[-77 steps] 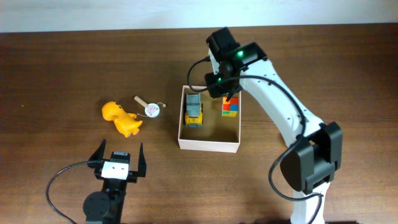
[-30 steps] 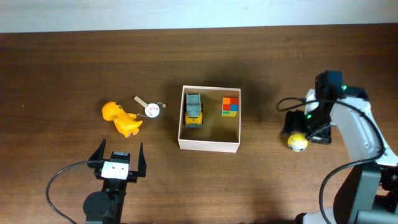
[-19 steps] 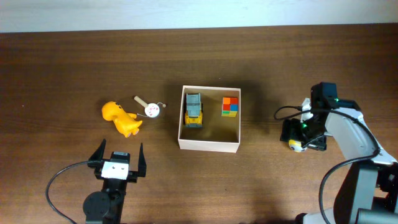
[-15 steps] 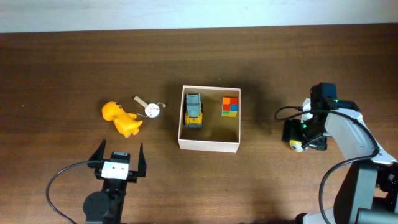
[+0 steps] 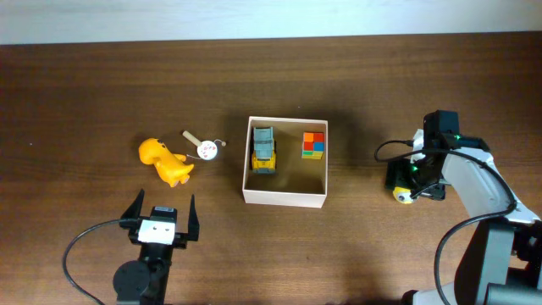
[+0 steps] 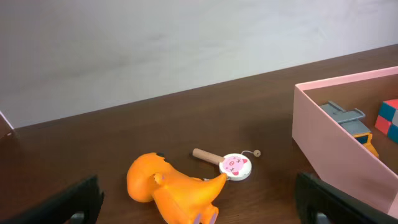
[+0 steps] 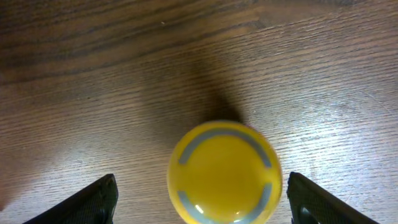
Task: Pack container
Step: 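Lower the right gripper and grasp the yellow ball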
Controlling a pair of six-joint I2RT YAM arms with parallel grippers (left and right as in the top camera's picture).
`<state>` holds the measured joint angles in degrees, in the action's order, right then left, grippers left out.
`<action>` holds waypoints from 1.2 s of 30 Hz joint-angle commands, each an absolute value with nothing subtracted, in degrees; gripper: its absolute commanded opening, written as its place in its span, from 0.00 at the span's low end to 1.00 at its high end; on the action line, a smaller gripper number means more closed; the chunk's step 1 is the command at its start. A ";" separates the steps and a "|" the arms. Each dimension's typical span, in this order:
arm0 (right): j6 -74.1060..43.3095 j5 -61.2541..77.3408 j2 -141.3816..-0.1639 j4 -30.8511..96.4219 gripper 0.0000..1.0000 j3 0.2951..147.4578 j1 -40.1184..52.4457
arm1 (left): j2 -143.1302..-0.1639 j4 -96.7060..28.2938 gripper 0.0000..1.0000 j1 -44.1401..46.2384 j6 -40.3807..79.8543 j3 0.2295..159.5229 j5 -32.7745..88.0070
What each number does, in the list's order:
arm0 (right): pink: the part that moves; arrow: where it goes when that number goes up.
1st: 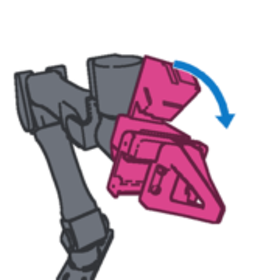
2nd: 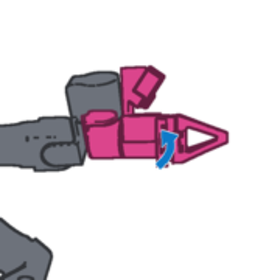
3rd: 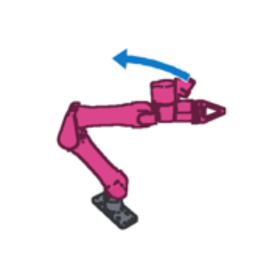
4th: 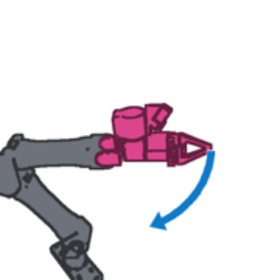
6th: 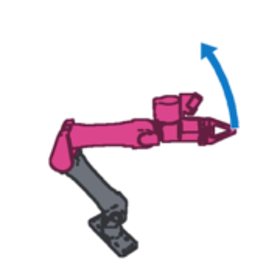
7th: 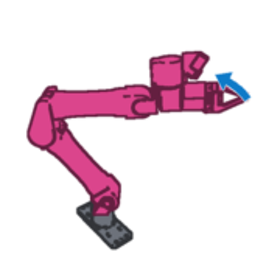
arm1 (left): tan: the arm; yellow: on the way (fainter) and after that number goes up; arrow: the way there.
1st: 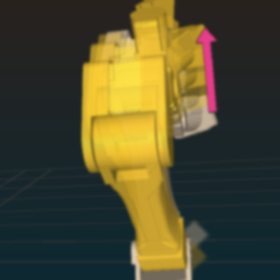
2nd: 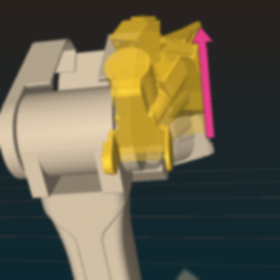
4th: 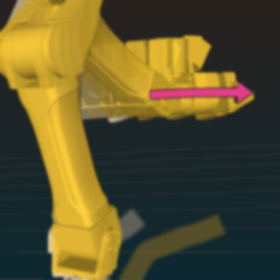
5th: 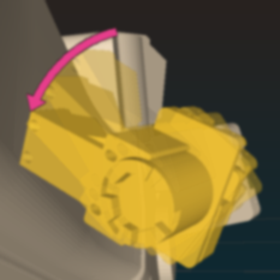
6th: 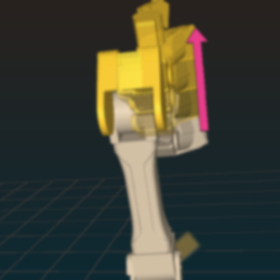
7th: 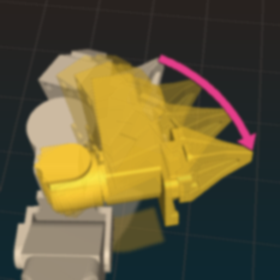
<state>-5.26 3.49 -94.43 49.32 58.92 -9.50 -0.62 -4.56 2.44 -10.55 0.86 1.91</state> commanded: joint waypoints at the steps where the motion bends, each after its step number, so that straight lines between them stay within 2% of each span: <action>1: -4.73 2.28 -94.63 49.01 0.81 58.00 -9.39 | -0.34 -4.62 0.99 2.17 -11.42 0.51 1.72; 12: -4.73 2.28 -96.88 48.77 0.81 57.95 -9.39 | -0.34 -4.62 0.99 2.17 -11.42 0.51 1.72; 15: -4.78 2.31 -96.88 49.12 0.75 57.93 -9.39 | -0.34 -4.62 0.99 2.17 -11.42 0.51 1.72; 32: -4.89 3.86 -96.88 44.95 0.74 54.00 -9.39 | -0.34 -4.62 0.99 2.20 -11.42 0.51 1.72; 36: -4.89 3.86 -96.88 44.21 0.65 54.00 -9.39 | -0.34 -4.62 0.99 2.17 -11.42 0.51 1.72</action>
